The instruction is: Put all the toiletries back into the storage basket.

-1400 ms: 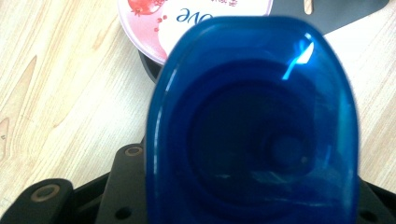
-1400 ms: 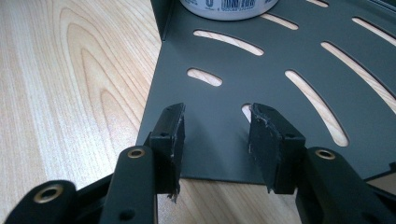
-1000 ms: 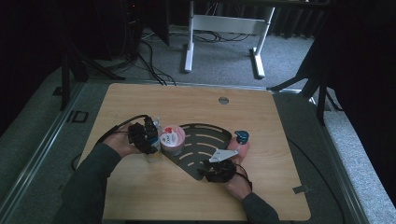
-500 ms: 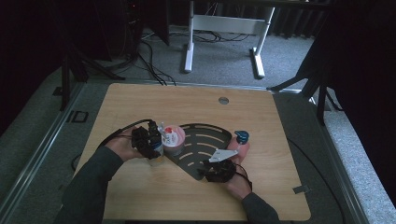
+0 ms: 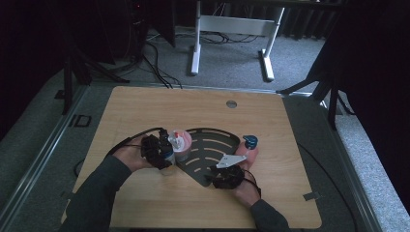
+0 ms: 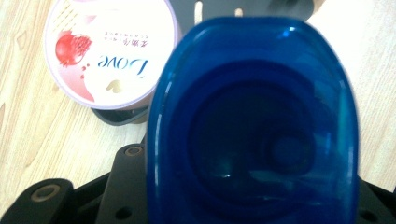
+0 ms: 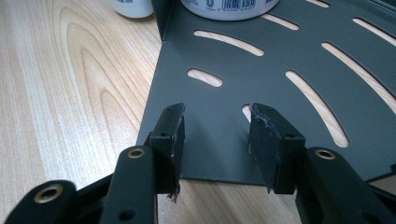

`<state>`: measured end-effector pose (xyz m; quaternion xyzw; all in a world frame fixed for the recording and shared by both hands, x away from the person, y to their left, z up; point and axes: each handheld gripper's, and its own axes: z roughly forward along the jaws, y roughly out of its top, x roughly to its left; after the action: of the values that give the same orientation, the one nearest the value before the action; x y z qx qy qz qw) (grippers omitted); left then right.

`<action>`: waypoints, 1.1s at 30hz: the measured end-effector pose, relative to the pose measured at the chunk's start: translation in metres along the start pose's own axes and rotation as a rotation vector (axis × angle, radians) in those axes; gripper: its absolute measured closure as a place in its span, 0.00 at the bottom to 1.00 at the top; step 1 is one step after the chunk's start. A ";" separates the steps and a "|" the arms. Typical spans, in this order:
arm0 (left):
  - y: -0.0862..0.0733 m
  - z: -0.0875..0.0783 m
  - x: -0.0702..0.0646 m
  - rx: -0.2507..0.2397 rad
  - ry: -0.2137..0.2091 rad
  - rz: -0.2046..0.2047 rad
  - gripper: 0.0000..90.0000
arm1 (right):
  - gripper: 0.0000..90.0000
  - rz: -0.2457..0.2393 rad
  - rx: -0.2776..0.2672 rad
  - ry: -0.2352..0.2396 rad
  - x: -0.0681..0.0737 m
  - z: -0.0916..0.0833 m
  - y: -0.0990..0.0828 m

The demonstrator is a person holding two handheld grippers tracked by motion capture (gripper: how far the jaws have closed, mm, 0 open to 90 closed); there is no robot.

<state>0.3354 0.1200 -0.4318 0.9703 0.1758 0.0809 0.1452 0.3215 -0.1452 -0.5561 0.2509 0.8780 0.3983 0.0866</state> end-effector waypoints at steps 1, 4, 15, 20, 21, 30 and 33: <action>0.001 0.000 -0.001 0.002 -0.002 0.008 0.62 | 0.61 0.000 0.000 0.000 0.000 0.000 0.000; 0.004 -0.001 -0.004 -0.005 -0.009 0.022 0.62 | 0.61 0.000 0.000 0.001 0.000 0.000 0.000; 0.014 -0.004 -0.012 -0.036 -0.040 0.056 0.62 | 0.61 0.001 0.000 0.002 0.000 0.000 0.000; 0.020 -0.002 -0.016 -0.044 -0.056 0.070 0.62 | 0.61 0.000 0.000 0.003 0.000 0.000 0.000; 0.022 -0.002 -0.016 -0.042 -0.058 0.075 0.62 | 0.61 0.001 0.000 0.003 0.000 0.000 0.000; 0.038 0.003 -0.022 -0.063 -0.078 0.097 0.62 | 0.61 -0.001 -0.001 0.003 0.000 0.000 0.000; 0.043 0.004 -0.022 -0.069 -0.075 0.102 0.62 | 0.61 -0.001 -0.001 0.003 0.000 0.000 0.000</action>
<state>0.3295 0.0719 -0.4248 0.9747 0.1177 0.0579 0.1809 0.3220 -0.1452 -0.5562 0.2499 0.8781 0.3991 0.0853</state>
